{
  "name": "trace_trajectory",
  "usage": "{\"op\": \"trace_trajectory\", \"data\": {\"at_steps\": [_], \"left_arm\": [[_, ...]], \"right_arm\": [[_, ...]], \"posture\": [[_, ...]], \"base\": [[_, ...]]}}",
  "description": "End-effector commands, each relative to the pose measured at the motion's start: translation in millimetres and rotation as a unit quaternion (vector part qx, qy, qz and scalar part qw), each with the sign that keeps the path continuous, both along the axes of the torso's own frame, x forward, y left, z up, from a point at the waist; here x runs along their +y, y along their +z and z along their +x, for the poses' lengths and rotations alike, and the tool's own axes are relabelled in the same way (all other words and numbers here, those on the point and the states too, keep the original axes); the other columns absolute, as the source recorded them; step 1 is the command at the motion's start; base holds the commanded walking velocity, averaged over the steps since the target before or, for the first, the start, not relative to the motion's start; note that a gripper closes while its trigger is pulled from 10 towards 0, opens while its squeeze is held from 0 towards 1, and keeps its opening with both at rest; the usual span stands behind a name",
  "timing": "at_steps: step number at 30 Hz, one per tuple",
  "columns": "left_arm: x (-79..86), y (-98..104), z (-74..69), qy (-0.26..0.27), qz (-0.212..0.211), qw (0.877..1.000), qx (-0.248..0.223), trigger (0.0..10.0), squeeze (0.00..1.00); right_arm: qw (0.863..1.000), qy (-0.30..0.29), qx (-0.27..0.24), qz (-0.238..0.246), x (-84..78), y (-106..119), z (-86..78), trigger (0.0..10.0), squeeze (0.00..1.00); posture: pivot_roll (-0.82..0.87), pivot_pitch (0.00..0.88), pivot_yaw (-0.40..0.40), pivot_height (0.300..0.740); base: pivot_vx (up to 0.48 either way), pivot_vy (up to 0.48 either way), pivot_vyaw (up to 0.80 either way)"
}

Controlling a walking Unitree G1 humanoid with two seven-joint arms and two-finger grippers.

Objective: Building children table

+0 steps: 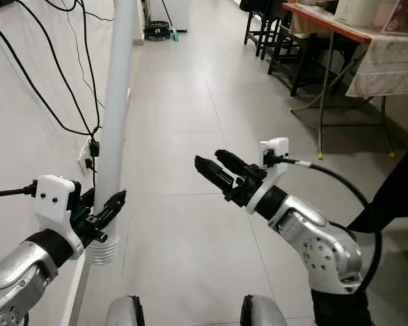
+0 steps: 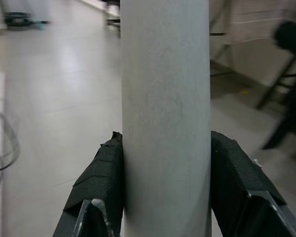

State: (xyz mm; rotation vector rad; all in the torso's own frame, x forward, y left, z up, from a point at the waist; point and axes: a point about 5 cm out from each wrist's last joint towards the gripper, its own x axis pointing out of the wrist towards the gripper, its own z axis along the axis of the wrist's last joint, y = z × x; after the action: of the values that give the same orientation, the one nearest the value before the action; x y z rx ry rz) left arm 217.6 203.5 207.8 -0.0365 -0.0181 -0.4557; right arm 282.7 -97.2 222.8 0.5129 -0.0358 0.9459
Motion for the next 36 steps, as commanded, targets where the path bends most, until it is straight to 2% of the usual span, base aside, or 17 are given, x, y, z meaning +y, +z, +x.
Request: {"op": "trace_trajectory", "data": {"at_steps": [1,5,8,10,15,18,24,25,30,36], "left_arm": [[-5.3,4,-4.3,-0.035,-0.001,0.999,-0.002,10.0,0.00],[-6.8,7,-4.3,-0.061,-0.009,0.998,-0.003,10.0,0.00],[-12.6,12,-4.5,-0.100,-0.019,0.995,-0.010,10.0,0.00],[-16.3,10,-6.3,-0.120,-0.017,0.993,-0.003,10.0,0.00],[-18.3,7,-7.2,-0.129,-0.013,0.992,0.002,10.0,0.00],[-29.6,-3,-8.8,-0.164,-0.013,0.986,0.019,10.0,0.00],[-33.3,-7,-9.1,-0.174,-0.017,0.984,0.026,10.0,0.00],[-41.2,-8,-9.8,-0.199,-0.022,0.979,0.029,10.0,0.00],[-54.0,-6,-8.8,-0.235,-0.023,0.971,0.027,10.0,0.00],[-56.3,-4,-7.4,-0.243,-0.021,0.970,0.023,10.0,0.00]], "right_arm": [[0.999,0.040,-0.010,0.021,2.2,7,-6.8,10.0,0.00],[0.994,0.098,-0.011,0.037,4.9,9,-16.2,10.0,0.00],[0.988,0.151,-0.013,0.039,9.5,9,-27.2,10.0,0.00],[0.986,0.164,-0.010,0.039,9.9,9,-29.0,10.0,0.00],[0.984,0.171,-0.005,0.047,9.7,9,-29.5,10.0,0.00],[0.974,0.213,0.014,0.072,10.3,10,-35.5,10.0,0.00],[0.974,0.218,0.019,0.066,10.9,7,-37.1,10.0,0.00],[0.975,0.213,0.022,0.055,11.0,3,-35.1,10.0,0.00],[0.976,0.213,0.020,0.033,13.9,-3,-33.1,10.0,0.00],[0.977,0.212,0.019,0.023,14.7,-5,-32.1,10.0,0.00]], "posture": [[0.11,0.000,-0.066,0.610],[0.11,0.000,-0.071,0.625],[0.11,0.000,-0.070,0.640],[0.10,0.000,-0.068,0.650],[0.10,0.000,-0.068,0.655],[0.09,0.000,-0.061,0.670],[0.09,0.000,-0.061,0.680],[0.10,0.000,-0.065,0.690],[0.10,0.000,-0.067,0.705],[0.10,0.000,-0.066,0.715]], "base": [[0.000,0.000,0.00],[0.000,0.000,0.00],[0.000,0.000,0.00],[0.000,0.000,0.00],[0.000,0.000,0.00],[0.000,0.000,0.00],[0.000,0.000,0.00],[0.000,0.000,0.00],[0.000,0.000,0.00],[0.000,0.000,0.00]]}}
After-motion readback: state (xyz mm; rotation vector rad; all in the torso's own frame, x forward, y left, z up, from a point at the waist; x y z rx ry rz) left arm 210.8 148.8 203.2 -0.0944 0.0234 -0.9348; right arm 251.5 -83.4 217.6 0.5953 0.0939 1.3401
